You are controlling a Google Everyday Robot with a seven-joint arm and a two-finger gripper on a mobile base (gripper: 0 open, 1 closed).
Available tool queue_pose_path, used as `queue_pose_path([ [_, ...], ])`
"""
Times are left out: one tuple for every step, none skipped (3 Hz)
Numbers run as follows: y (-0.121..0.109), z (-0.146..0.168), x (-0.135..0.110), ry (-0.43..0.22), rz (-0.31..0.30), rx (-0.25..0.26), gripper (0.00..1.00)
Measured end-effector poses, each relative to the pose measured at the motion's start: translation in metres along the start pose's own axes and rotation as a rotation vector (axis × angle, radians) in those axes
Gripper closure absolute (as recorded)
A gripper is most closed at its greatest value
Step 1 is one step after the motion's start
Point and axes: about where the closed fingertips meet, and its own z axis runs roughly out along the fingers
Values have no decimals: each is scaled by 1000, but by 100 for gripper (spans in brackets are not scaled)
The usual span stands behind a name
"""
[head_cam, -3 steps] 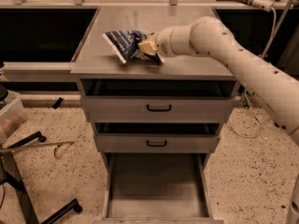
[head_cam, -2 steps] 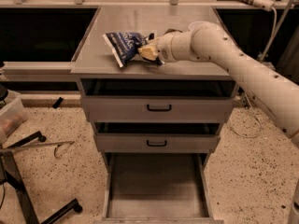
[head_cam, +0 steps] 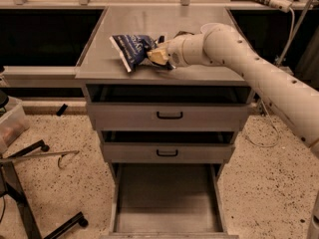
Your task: Pick blue chip bag from bottom drawer and place on counter
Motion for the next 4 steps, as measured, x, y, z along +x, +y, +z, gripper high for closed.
queue_pose_path([
  [0,0,0,0,0,0,35],
  [0,0,0,0,0,0,11],
  [0,0,0,0,0,0,0],
  [0,0,0,0,0,0,0],
])
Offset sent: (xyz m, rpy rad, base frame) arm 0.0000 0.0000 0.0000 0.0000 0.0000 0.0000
